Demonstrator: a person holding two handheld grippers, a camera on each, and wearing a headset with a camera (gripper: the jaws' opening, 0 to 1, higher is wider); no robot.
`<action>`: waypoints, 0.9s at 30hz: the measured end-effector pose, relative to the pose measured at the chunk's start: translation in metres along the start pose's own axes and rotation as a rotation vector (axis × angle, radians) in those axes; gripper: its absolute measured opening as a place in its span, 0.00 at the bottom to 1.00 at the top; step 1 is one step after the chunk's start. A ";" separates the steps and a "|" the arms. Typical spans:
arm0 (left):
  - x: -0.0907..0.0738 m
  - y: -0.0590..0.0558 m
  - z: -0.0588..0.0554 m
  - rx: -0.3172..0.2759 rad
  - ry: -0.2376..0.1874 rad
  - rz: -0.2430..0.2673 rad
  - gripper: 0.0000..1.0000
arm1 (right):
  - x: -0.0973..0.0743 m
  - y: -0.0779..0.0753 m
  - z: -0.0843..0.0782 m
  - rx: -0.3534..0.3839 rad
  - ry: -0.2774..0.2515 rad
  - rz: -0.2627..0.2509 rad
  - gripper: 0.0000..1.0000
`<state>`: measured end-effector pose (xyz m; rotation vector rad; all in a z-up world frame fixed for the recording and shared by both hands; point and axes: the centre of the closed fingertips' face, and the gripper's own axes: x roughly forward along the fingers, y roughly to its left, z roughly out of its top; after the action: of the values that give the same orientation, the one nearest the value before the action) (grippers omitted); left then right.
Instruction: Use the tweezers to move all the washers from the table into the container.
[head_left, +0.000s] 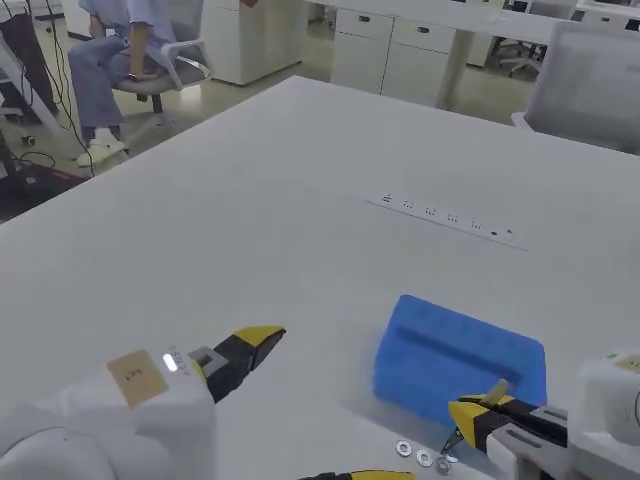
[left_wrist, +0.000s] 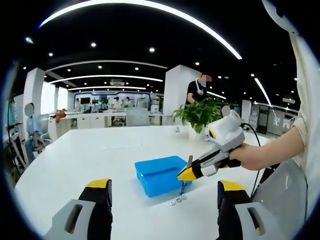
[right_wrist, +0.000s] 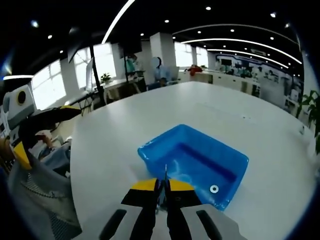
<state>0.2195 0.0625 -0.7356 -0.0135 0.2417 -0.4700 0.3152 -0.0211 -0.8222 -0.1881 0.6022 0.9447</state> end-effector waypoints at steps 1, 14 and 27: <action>0.000 0.000 0.000 -0.001 0.000 0.000 0.88 | 0.000 -0.001 0.000 0.008 0.001 -0.004 0.03; 0.000 -0.001 -0.001 0.004 0.006 -0.005 0.88 | 0.001 0.001 -0.002 0.026 0.010 -0.024 0.03; 0.000 -0.001 -0.002 0.011 0.015 -0.008 0.88 | 0.005 0.022 -0.002 -0.121 0.018 0.014 0.02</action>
<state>0.2187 0.0613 -0.7380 0.0002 0.2538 -0.4799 0.2989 -0.0057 -0.8242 -0.3012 0.5636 0.9951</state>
